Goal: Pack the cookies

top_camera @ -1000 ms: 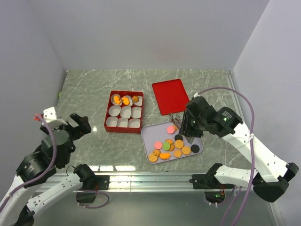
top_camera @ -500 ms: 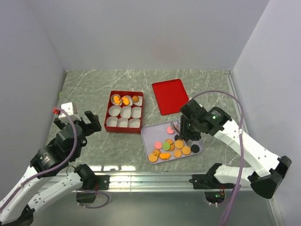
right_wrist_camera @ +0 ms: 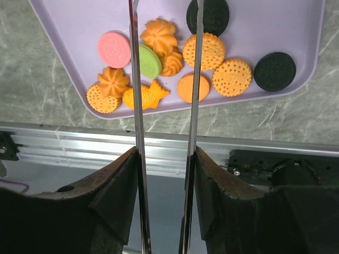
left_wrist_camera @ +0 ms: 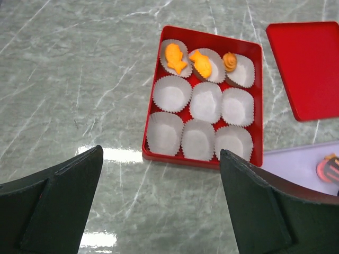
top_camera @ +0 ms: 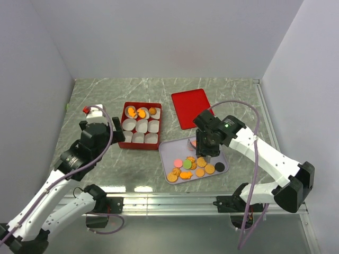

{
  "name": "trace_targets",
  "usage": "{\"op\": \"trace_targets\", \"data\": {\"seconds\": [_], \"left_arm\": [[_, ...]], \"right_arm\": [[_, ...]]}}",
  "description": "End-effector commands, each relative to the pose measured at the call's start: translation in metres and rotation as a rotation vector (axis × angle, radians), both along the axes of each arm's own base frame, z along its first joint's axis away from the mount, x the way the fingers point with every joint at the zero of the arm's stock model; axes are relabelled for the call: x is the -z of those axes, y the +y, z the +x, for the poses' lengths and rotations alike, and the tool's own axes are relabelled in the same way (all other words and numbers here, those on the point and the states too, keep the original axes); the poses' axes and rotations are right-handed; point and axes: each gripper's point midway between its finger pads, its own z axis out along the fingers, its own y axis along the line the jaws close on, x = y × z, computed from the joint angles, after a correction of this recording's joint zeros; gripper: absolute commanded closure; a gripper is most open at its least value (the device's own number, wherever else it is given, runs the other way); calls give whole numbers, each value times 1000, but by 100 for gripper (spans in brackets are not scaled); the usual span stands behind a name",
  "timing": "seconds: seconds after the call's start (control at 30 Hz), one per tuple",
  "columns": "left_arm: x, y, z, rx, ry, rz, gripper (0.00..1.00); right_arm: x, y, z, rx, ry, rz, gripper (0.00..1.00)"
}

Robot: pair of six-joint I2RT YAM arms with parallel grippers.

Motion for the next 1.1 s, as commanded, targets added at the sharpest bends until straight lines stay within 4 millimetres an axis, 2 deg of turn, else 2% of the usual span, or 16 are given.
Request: {"op": "trace_targets", "data": {"seconds": [0.0, 0.23, 0.47, 0.73, 1.07], "left_arm": [[-12, -16, 12, 98, -42, -62, 2], [-6, -16, 11, 102, 1, -104, 2], [-3, -3, 4, 61, 9, -108, 3], [-13, 3, 0, 43, -11, -104, 3], [-14, 4, 0, 41, -10, -103, 3]], "right_arm": [[-6, 9, 12, -32, -43, 6, 50], [-6, 18, 17, -65, -37, 4, 49], [3, 23, 17, -98, -12, -29, 50], [11, 34, 14, -127, 2, -39, 53], [16, 32, 17, -125, -2, -78, 55]]}}
